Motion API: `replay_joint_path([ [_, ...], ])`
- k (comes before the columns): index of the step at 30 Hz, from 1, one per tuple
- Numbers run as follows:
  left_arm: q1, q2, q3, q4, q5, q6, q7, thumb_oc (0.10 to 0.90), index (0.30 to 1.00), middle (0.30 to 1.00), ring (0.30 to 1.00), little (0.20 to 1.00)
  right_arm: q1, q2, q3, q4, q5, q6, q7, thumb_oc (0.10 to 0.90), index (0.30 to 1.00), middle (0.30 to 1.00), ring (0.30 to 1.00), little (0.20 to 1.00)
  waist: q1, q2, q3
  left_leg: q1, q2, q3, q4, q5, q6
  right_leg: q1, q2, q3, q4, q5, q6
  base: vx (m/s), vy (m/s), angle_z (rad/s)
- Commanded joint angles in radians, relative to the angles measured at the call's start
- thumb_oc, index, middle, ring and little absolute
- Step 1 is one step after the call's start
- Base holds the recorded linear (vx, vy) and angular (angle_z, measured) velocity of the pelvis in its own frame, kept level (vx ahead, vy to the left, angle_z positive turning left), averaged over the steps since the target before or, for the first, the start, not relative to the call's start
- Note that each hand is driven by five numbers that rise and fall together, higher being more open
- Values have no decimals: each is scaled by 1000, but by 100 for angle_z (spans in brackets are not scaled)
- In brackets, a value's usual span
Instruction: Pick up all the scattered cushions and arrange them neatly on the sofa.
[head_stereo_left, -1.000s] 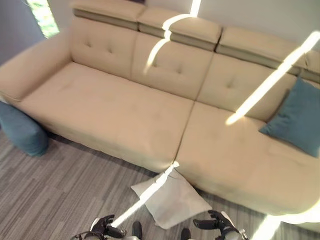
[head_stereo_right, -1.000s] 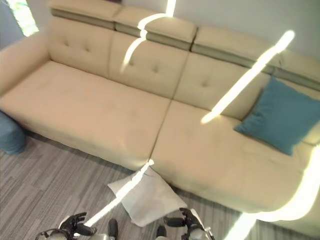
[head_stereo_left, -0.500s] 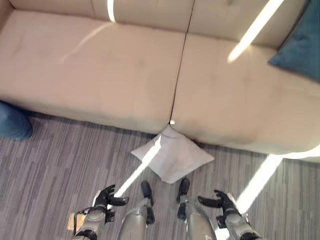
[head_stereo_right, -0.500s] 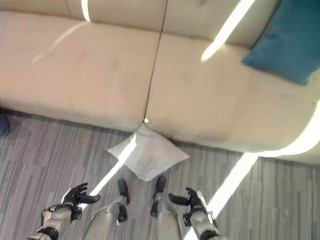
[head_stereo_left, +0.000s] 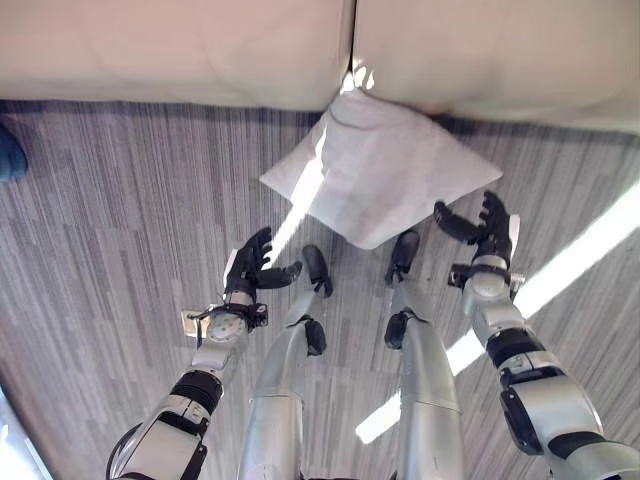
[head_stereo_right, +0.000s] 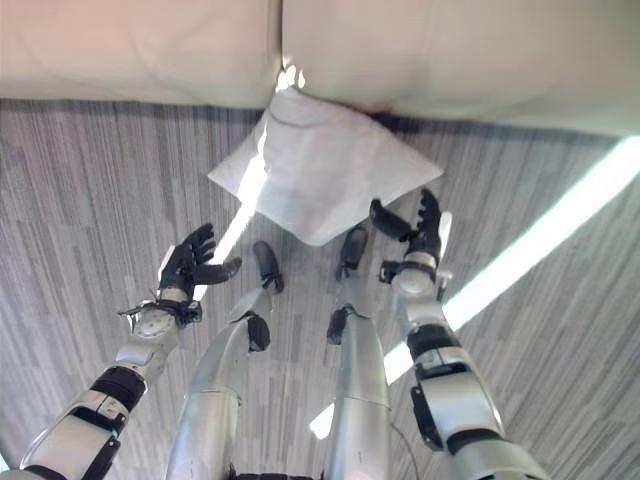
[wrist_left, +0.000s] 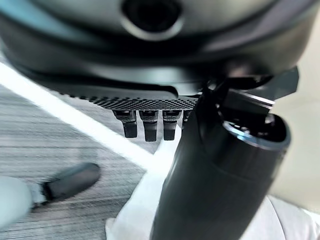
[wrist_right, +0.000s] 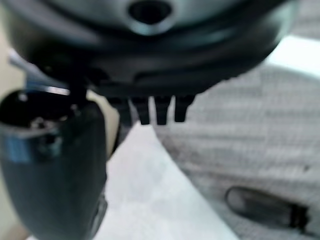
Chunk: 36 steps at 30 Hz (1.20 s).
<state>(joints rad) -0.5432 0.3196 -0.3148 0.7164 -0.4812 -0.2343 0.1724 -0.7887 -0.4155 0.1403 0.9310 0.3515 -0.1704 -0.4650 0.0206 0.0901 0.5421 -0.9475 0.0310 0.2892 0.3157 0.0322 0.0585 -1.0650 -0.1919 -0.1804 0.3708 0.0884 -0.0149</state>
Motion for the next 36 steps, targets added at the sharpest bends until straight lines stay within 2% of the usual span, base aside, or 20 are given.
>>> replay_joint_path([
  [1,140,38,15,-51,-12,-44,38,800,900,900,900,900,113,-65,-1,-45,23,-73,-75,800,900,900,900,900,0,26,-138,-146,-6,-121,130,-129,-59,-61,-4,20,52,-143,95,69,42,9],
  [7,138,46,11,-85,-6,-41,54,800,900,900,900,900,45,-134,-17,-19,13,-65,-121,800,900,900,900,900,10,34,-145,-246,-2,-121,197,-154,-52,-164,-9,37,122,-168,93,50,-9,5],
  [12,123,40,-9,-82,3,-37,63,800,900,900,900,900,51,-136,-22,-3,28,-55,-133,800,900,900,900,900,9,35,-150,-271,-3,-119,203,-158,-54,-196,-8,36,139,-176,88,37,-34,1],
  [16,108,40,-23,-82,1,-35,62,800,900,900,900,900,34,-127,-20,42,85,-51,-105,800,900,900,900,900,14,44,-159,-290,-11,-116,187,-154,-53,-222,-10,42,134,-175,94,17,-13,-1],
  [17,95,52,-40,-100,5,-35,59,800,900,900,900,900,-1,-134,-9,72,136,-49,-81,800,900,900,900,900,22,56,-157,-299,-16,-113,181,-152,-52,-236,-12,50,133,-176,97,0,0,0],
  [23,81,67,-49,-147,-8,-35,64,800,900,900,900,900,-105,-136,53,136,229,-38,-34,800,900,900,900,900,42,75,-144,-324,-22,-119,179,-146,-47,-270,-13,61,147,-175,100,12,2,-2],
  [32,-20,98,-52,-257,4,-53,111,800,900,900,900,900,-283,-120,147,120,336,-61,-7,800,900,900,900,900,63,87,-119,-379,-30,-139,199,-139,-42,-324,-12,66,193,-180,105,3,-15,3],
  [34,-56,107,-47,-299,16,-59,130,800,900,900,900,900,-340,-98,192,81,395,-72,21,800,900,900,900,900,71,81,-119,-394,-29,-150,209,-136,-43,-334,-10,65,213,-186,102,9,-39,9],
  [35,-68,108,-44,-306,19,-59,135,800,900,900,900,900,-352,-93,207,66,415,-76,34,736,804,804,804,804,71,78,-118,-397,-28,-154,213,-135,-44,-336,-10,63,218,-188,101,2,-38,9],
  [36,-83,108,-38,-313,17,-62,147,800,900,900,900,900,-359,-85,225,42,432,-80,43,475,413,413,413,413,72,73,-118,-401,-28,-157,215,-133,-46,-337,-7,60,223,-190,100,-10,-79,8],
])
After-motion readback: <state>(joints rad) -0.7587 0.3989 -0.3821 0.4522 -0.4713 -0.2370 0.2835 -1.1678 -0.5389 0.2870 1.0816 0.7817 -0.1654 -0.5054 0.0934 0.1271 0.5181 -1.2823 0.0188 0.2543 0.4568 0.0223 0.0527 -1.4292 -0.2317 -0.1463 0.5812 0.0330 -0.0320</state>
